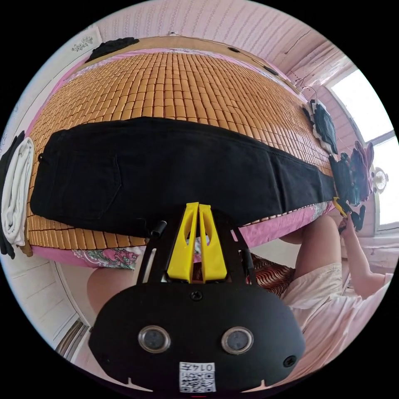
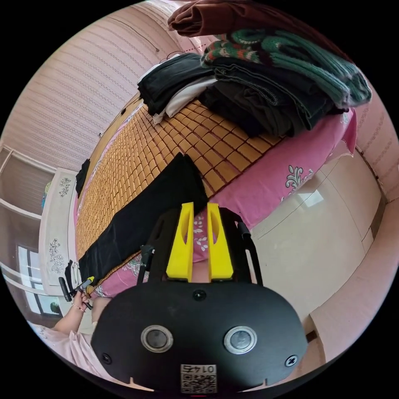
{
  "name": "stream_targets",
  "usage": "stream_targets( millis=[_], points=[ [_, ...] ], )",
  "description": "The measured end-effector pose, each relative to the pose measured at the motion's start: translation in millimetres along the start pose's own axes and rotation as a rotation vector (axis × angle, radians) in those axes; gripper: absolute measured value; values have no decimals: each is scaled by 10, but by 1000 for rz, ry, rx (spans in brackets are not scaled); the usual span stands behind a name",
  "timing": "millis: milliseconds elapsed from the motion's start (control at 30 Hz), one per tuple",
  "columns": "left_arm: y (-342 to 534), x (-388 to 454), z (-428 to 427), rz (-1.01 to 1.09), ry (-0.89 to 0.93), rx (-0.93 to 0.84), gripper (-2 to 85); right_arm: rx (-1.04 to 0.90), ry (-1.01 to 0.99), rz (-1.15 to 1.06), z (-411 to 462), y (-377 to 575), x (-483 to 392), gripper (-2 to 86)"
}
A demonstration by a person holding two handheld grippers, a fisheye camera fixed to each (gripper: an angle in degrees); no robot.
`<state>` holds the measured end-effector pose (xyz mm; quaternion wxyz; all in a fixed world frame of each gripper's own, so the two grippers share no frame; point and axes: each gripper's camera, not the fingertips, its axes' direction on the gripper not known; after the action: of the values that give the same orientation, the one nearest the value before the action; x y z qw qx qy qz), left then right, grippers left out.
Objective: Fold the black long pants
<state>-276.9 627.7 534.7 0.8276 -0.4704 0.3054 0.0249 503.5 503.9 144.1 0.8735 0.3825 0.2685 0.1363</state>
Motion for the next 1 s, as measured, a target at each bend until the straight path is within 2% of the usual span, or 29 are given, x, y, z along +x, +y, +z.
stream_targets(
  millis=[200, 367, 533, 667, 733, 833, 900, 933, 1000],
  points=[
    [-67, -54, -7, -49, -7, -11, -10, 189, -391, -7, -590, 209, 246, 19],
    [-95, -50, 6, -42, 12, -19, -10, 347, -607, -87, -1137, 311, 251, 13],
    [-81, 172, 135, 84, 117, -46, -10, 530, -687, -260, -1857, 340, 37, 12],
    [-102, 625, 364, 211, 273, -81, -10, 624, -649, -428, -2450, 298, -405, 13],
    [-116, 887, 497, 278, 315, -110, -10, 609, -612, -528, -2573, 274, -776, 14],
    [-129, 1179, 647, 300, 440, -123, -10, 487, -601, -742, -2446, 337, -1663, 17],
    [-125, 1206, 596, 313, 584, -111, -10, 313, -728, -915, -2032, 550, -2473, 22],
    [-116, 1185, 555, 323, 595, -101, -10, 259, -766, -953, -1885, 635, -2687, 24],
    [-38, 976, 315, 332, 559, -25, -10, 25, -894, -1028, -1115, 1076, -3504, 34]
  ],
)
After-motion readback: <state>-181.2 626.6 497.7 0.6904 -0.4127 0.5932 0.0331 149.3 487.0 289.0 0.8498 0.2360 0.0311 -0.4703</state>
